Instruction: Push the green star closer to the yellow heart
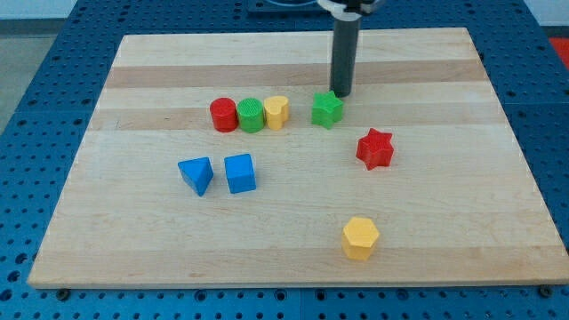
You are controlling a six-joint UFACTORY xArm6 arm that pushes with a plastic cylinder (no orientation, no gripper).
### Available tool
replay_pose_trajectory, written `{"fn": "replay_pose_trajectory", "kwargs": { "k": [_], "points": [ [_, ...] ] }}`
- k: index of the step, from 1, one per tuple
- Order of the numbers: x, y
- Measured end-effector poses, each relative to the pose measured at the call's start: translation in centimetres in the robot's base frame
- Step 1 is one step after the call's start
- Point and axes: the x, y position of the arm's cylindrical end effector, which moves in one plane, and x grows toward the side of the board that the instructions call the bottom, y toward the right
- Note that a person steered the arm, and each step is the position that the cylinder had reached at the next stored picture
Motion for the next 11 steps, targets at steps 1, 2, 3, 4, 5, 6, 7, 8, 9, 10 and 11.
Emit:
{"fn": "replay_pose_trajectory", "kwargs": {
  "k": [1, 2, 3, 4, 5, 6, 7, 8, 9, 10, 11],
  "points": [
    [0.1, 2.7],
    [0.9, 3.2],
    [1.6, 2.4],
    [2.3, 0.9],
    [2.9, -0.6],
    [3.2, -1.1],
    [3.2, -2.1],
    [3.4, -3.2],
    [3.7, -4.1],
    [3.7, -4.7],
    [3.7, -4.7]
  ]
}}
